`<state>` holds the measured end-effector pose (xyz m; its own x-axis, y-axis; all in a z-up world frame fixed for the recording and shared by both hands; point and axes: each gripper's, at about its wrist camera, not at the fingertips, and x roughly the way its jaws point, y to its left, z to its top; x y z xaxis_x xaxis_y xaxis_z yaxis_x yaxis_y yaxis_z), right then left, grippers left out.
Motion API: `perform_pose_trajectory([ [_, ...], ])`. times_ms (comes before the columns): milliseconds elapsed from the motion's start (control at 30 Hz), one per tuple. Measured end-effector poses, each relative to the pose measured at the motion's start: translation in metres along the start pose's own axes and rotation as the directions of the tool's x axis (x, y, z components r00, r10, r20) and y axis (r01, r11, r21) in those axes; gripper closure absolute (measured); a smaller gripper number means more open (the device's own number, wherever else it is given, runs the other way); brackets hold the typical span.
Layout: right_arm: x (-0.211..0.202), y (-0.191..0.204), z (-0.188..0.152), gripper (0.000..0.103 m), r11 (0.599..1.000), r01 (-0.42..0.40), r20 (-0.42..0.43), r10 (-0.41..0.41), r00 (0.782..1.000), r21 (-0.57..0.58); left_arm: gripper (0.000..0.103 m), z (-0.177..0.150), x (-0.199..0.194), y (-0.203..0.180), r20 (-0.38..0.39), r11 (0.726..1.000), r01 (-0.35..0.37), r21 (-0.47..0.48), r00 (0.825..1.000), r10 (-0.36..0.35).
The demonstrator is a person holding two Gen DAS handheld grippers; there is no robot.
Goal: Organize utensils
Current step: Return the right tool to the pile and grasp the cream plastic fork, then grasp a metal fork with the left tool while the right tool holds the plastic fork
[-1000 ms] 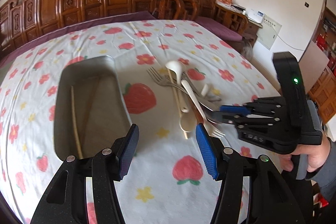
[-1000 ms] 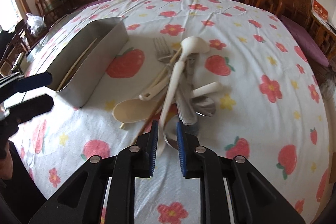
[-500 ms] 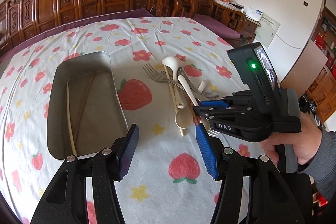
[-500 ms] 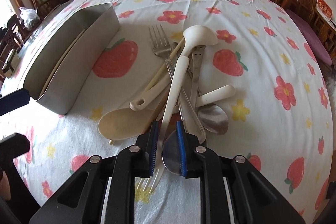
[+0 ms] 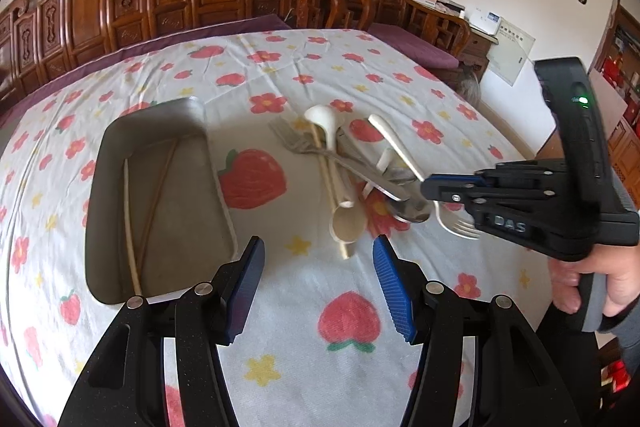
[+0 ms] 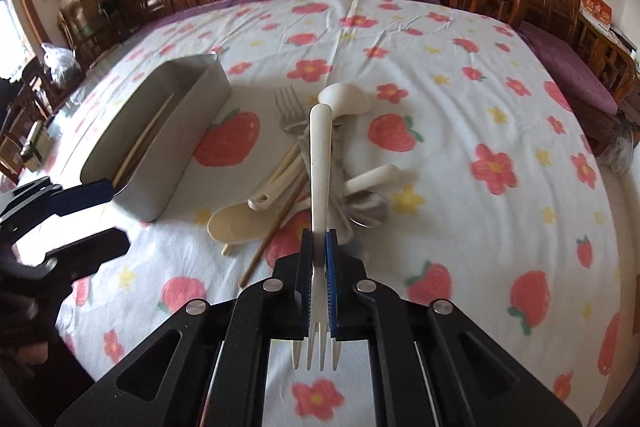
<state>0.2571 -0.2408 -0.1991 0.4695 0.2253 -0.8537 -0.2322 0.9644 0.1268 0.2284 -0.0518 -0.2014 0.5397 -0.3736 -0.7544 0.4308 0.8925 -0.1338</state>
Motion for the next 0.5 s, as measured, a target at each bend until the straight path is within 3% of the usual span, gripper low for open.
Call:
perform_pose_trajectory([
  [300,-0.041,-0.025,-0.021,0.096,1.0,-0.01,0.049,0.01,0.999,0.004,0.05,0.009,0.024,-0.022,-0.048,1.0,-0.028,-0.002,0.998,0.028],
  [500,-0.05,-0.041,-0.03,0.096,1.0,-0.012,0.064,0.011,0.998,0.008,0.056,0.024,0.054,-0.03,-0.097,0.997,-0.012,-0.072,0.995,0.005],
])
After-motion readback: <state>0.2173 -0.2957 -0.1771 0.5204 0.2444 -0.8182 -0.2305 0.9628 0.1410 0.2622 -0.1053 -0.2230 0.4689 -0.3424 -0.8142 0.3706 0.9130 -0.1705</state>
